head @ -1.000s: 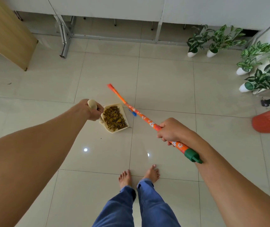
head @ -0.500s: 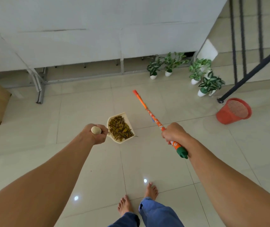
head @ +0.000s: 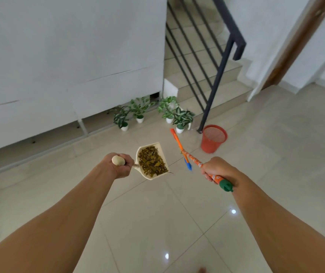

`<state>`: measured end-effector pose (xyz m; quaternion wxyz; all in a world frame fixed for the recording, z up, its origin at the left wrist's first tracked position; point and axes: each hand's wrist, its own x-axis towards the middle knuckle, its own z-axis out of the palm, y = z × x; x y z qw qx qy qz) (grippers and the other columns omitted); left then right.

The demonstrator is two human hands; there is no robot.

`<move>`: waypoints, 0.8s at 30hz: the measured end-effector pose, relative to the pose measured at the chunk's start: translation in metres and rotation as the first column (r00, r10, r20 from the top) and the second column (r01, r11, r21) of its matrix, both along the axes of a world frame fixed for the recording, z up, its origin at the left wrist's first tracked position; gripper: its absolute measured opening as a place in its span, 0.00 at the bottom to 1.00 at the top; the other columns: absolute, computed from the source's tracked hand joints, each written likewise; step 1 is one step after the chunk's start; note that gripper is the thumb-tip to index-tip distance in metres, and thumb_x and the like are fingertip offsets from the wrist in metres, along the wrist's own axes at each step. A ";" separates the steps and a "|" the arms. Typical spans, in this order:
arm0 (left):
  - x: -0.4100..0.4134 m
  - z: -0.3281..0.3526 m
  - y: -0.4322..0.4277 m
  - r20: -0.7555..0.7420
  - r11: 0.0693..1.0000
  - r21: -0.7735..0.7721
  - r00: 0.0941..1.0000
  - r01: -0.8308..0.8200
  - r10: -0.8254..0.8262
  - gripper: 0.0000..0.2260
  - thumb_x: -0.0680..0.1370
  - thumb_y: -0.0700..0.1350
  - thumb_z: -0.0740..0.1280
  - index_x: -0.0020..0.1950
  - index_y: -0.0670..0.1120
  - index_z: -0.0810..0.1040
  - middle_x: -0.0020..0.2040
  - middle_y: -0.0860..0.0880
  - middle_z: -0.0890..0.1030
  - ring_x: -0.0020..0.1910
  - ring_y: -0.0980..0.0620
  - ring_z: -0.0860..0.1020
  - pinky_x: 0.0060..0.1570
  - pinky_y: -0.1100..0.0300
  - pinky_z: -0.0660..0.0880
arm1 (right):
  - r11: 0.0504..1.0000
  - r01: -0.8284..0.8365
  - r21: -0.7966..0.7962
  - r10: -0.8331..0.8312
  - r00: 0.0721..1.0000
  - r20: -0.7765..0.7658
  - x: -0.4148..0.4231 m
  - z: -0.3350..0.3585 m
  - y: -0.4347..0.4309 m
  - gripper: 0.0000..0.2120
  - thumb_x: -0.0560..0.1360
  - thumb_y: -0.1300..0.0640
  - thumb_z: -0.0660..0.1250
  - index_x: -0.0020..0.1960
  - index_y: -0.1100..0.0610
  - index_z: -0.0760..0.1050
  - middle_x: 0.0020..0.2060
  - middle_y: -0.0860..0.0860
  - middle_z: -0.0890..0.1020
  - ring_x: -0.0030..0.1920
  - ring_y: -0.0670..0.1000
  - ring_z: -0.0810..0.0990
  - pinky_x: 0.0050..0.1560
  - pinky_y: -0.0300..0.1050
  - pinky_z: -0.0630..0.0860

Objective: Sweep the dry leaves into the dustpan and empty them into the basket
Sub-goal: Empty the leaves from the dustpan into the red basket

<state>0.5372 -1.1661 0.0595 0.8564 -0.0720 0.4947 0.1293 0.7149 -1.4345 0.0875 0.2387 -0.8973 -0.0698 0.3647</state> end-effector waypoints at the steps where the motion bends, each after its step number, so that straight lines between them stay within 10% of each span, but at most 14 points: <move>1: 0.023 0.011 -0.010 -0.028 0.999 0.040 0.999 0.017 -0.015 0.09 0.80 0.34 0.56 0.57 0.44 0.70 0.30 0.48 0.70 0.16 0.54 0.66 0.16 0.68 0.66 | 1.000 0.013 0.016 -0.013 1.000 0.001 0.016 0.004 -0.012 0.04 0.71 0.65 0.63 0.40 0.64 0.76 0.28 0.56 0.78 0.25 0.51 0.73 0.27 0.41 0.70; 8: 0.164 0.045 -0.087 0.040 0.993 0.089 0.996 0.081 -0.085 0.21 0.75 0.32 0.58 0.66 0.47 0.70 0.26 0.46 0.69 0.17 0.53 0.66 0.16 0.69 0.66 | 0.992 0.106 0.075 -0.104 0.994 -0.022 0.131 0.025 -0.093 0.04 0.72 0.67 0.62 0.39 0.63 0.74 0.28 0.56 0.76 0.22 0.49 0.71 0.22 0.37 0.67; 17: 0.311 0.074 -0.148 0.082 0.975 0.118 0.976 0.191 -0.201 0.09 0.81 0.37 0.60 0.59 0.39 0.64 0.22 0.45 0.68 0.15 0.52 0.65 0.16 0.69 0.65 | 0.987 0.130 0.090 -0.131 0.991 0.009 0.255 0.041 -0.144 0.04 0.73 0.66 0.63 0.40 0.63 0.73 0.28 0.56 0.76 0.23 0.48 0.72 0.23 0.39 0.69; 24: 0.422 0.061 -0.139 0.090 0.954 0.133 0.956 0.267 -0.280 0.05 0.82 0.39 0.59 0.57 0.45 0.69 0.40 0.52 0.71 0.16 0.54 0.66 0.15 0.68 0.65 | 0.975 0.209 0.073 -0.210 0.978 0.004 0.344 0.033 -0.152 0.06 0.71 0.66 0.62 0.35 0.63 0.72 0.25 0.56 0.75 0.23 0.50 0.71 0.24 0.40 0.68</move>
